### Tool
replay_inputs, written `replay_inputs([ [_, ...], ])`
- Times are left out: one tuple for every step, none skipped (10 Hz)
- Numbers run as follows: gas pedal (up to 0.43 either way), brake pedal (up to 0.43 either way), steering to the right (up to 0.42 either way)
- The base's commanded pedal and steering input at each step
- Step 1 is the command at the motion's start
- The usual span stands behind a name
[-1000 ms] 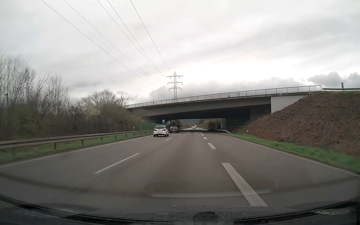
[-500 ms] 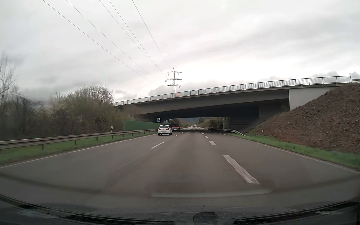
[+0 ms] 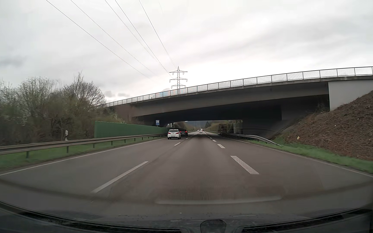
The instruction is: Follow the waypoints while adhering to traffic rules and regulations
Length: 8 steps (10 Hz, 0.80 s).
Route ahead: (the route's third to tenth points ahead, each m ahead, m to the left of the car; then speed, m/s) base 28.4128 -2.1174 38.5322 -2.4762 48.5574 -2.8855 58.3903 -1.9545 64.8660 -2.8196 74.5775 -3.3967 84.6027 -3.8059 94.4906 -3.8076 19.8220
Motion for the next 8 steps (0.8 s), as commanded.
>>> replay_inputs([
  [0.26, 0.0, 0.004],
  [0.26, 0.0, 0.004],
  [0.248, 0.0, 0.005],
  [0.248, 0.0, 0.006],
  [0.248, 0.0, 0.006],
  [0.248, 0.0, 0.006],
  [0.248, 0.0, 0.006],
  [0.248, 0.0, 0.006],
])
